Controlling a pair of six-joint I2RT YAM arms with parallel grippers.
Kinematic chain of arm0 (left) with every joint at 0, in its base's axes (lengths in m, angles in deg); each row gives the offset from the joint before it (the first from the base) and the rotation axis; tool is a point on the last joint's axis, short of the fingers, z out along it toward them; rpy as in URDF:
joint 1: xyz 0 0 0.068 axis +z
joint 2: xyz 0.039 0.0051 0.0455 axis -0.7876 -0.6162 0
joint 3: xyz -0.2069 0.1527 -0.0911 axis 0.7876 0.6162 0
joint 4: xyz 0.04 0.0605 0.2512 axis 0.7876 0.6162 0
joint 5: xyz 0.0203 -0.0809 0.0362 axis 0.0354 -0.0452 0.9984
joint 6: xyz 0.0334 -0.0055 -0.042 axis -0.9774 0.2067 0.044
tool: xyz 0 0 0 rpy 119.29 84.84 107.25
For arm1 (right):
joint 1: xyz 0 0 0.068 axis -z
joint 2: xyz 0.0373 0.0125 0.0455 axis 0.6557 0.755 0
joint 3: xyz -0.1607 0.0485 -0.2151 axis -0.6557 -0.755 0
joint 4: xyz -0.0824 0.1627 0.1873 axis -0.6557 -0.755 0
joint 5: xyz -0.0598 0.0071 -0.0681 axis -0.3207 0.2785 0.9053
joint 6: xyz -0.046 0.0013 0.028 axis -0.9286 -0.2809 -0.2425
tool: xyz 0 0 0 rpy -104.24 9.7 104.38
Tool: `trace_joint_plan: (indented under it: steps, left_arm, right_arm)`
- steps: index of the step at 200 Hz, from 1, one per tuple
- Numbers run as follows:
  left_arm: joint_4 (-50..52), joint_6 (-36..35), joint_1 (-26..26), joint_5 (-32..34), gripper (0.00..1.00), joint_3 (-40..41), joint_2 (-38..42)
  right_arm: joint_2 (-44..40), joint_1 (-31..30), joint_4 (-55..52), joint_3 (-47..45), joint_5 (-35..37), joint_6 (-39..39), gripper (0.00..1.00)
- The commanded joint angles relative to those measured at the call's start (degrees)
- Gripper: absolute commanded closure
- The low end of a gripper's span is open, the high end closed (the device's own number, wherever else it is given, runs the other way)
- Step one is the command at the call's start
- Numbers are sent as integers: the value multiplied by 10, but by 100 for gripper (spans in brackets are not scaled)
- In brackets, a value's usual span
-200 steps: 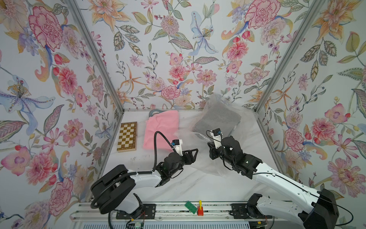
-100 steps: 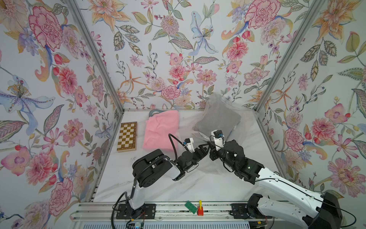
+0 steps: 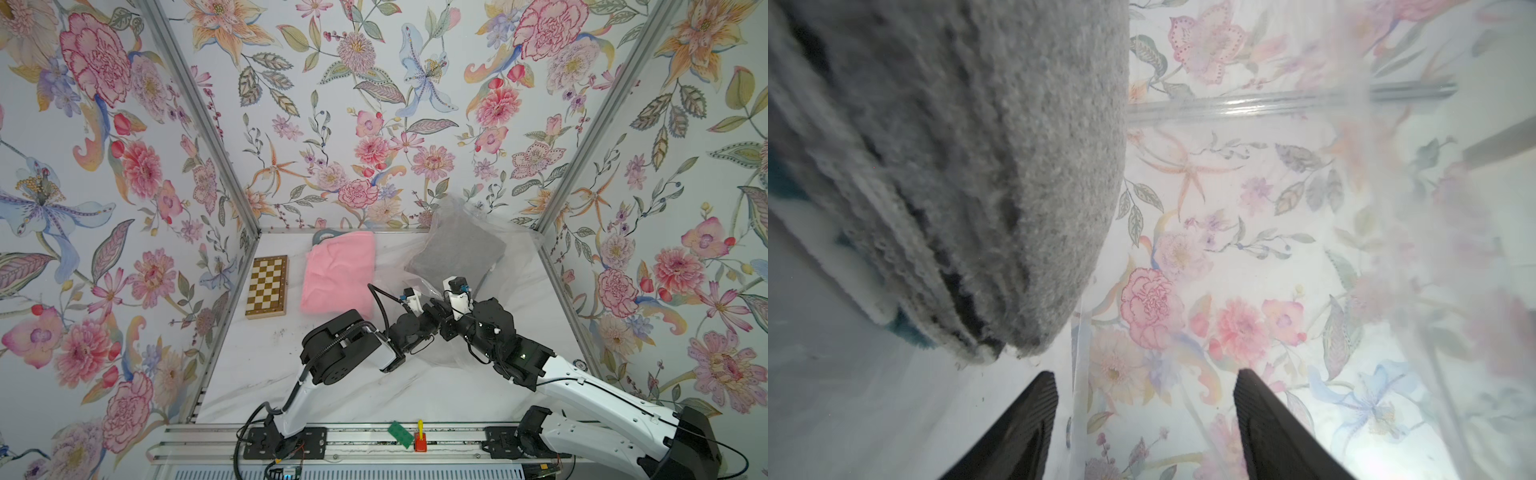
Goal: Take the blanket out of the vacuum bag
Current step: Take out the blanket from the vacuum bag.
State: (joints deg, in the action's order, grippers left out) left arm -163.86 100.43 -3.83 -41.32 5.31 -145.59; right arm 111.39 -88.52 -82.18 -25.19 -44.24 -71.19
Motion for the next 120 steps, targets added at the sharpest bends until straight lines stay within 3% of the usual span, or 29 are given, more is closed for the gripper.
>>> trace_joint_plan:
  steps: [1,120]
  left_arm:
    - [10,19,-5,-20,30,-26,-26]
    - [42,30,-7,-38,31,-95,-78]
  right_arm:
    - [-9,-2,26,-3,-25,6,100]
    - [-11,-2,38,-16,-24,10,100]
